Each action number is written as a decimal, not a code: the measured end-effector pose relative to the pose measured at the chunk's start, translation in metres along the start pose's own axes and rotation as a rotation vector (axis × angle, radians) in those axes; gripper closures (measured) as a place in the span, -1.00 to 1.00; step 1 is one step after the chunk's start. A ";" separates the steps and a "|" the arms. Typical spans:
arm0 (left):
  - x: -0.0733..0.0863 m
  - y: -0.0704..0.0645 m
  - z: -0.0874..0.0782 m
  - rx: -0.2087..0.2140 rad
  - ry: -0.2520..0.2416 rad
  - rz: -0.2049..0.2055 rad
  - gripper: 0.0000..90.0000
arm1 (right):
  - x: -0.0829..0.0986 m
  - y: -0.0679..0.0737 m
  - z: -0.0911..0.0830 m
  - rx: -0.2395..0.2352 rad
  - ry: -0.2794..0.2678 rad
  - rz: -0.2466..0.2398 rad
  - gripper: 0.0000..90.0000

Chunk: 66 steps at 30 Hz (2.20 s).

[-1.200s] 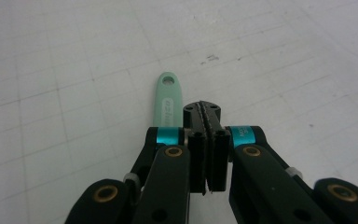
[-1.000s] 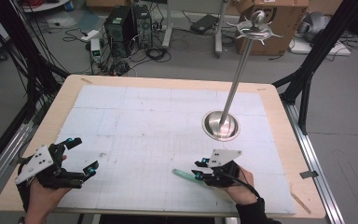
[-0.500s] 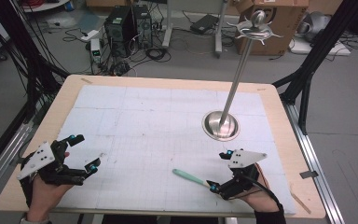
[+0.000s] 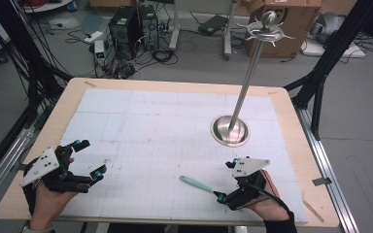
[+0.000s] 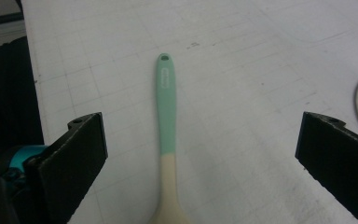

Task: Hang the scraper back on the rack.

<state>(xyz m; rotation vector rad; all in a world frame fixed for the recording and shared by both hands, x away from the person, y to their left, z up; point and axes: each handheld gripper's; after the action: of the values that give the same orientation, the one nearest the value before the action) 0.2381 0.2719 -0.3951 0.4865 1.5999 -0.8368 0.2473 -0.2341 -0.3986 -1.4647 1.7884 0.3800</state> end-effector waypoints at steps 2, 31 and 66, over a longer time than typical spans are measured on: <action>0.000 0.000 0.000 -0.004 0.000 -0.002 -0.96 | 0.000 -0.003 0.004 -0.032 0.039 0.006 -0.91; 0.001 0.002 -0.022 -0.053 -0.011 -0.005 -0.96 | -0.020 -0.004 0.044 -0.258 0.467 -0.086 0.21; 0.003 0.002 -0.014 -0.042 0.000 -0.008 -0.96 | -0.027 -0.004 0.034 -0.229 0.474 -0.047 0.80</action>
<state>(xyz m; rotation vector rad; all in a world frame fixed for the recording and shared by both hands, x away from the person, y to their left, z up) 0.2293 0.2833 -0.3980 0.4500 1.6169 -0.8075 0.2651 -0.1941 -0.4007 -1.8727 2.1258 0.2297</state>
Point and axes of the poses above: each handheld gripper's, and its own axes: z roughly forward along the jaws, x roughly out of its underside, y roughly to its left, and after that the axes turned 14 degrees about -z, right-handed
